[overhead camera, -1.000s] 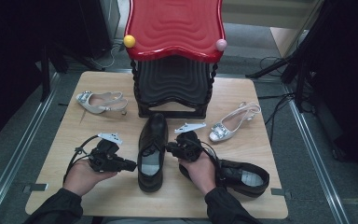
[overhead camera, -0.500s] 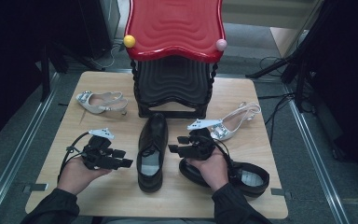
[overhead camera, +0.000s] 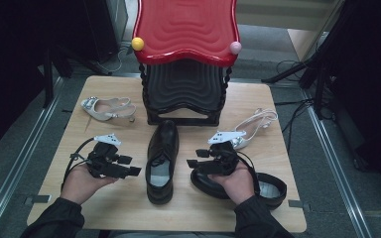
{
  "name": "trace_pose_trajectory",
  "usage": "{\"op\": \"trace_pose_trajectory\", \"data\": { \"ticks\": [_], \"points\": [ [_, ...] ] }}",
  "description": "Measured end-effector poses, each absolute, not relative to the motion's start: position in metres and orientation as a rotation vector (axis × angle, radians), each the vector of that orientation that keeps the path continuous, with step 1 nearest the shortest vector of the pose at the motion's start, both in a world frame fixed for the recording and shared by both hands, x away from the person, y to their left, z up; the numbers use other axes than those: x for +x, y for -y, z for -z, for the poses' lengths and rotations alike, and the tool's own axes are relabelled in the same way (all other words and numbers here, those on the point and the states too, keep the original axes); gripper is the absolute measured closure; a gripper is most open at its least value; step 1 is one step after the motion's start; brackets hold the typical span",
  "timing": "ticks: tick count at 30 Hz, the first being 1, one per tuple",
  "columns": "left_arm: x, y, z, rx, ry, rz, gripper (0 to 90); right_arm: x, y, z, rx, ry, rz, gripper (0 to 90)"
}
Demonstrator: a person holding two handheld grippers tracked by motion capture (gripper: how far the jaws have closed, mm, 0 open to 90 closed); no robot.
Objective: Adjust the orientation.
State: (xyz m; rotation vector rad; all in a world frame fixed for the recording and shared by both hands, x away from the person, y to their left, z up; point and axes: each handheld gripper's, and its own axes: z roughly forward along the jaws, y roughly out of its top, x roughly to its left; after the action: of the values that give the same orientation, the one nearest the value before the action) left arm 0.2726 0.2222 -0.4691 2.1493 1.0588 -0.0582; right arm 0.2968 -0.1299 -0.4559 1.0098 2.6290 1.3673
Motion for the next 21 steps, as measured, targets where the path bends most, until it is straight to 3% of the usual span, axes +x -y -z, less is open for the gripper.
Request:
{"op": "trace_pose_trajectory", "data": {
  "ticks": [21],
  "points": [
    [0.291, -0.212, 0.463, 2.147, -1.025, 0.047, 35.9, 0.266, 0.197, 0.452, 1.077, -2.608, -1.228, 49.6]
  ]
}}
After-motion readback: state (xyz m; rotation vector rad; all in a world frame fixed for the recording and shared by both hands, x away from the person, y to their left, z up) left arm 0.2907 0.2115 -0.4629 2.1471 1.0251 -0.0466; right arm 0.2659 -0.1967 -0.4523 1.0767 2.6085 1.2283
